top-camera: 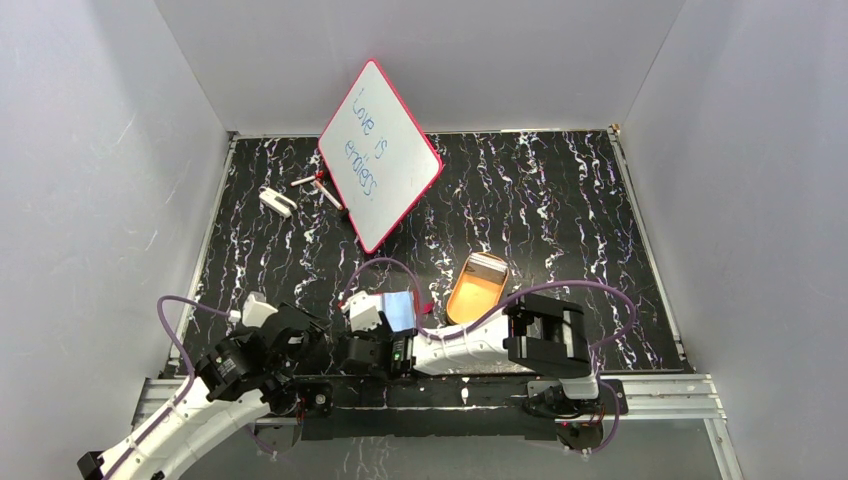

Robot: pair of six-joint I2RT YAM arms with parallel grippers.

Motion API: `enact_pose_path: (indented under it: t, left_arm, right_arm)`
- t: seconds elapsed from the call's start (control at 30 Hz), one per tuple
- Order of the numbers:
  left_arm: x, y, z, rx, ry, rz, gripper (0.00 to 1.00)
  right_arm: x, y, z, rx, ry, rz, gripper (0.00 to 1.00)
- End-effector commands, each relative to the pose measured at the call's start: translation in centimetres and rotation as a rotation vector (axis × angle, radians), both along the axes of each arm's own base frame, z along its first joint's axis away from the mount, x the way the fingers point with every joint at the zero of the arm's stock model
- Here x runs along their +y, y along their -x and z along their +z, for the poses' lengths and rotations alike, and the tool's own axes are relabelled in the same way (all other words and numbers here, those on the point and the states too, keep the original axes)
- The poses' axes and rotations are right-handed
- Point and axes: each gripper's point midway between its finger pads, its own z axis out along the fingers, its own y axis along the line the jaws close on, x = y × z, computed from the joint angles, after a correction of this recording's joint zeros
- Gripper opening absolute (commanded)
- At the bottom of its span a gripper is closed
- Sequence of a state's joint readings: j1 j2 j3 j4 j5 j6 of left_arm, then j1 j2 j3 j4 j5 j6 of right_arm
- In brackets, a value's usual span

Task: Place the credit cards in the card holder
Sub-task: Move the credit card to the center of the board.

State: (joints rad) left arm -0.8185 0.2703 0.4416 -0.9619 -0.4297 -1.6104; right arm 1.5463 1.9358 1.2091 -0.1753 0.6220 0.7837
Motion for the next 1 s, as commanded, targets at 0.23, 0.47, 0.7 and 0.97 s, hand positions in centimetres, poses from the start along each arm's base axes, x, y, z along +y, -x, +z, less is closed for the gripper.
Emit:
enact_pose_path:
  t: [0.23,0.47,0.7,0.97]
  left_arm:
    - [0.9,-0.2,0.2,-0.029,-0.009,0.039,0.42]
    - [0.4,-0.4,0.0,-0.035,-0.029,-0.002,0.42]
    - [-1.8,-0.6,-0.6,-0.025,-0.061,-0.147,0.42]
    - [-6.5,-0.2,-1.8,-0.016,-0.036,-0.426,0.44]
  right_arm:
    - [-8.1,2.4,-2.9,0.003,0.286,-0.024,0.59]
    - [-11.9,3.8,-3.3,-0.002,0.397,-0.013,0.59]
    - [-13.3,5.7,-1.6,0.039,0.340,0.010,0.58]
    - [-10.8,5.9,5.4,0.110,-0.005,-0.085,0.63]
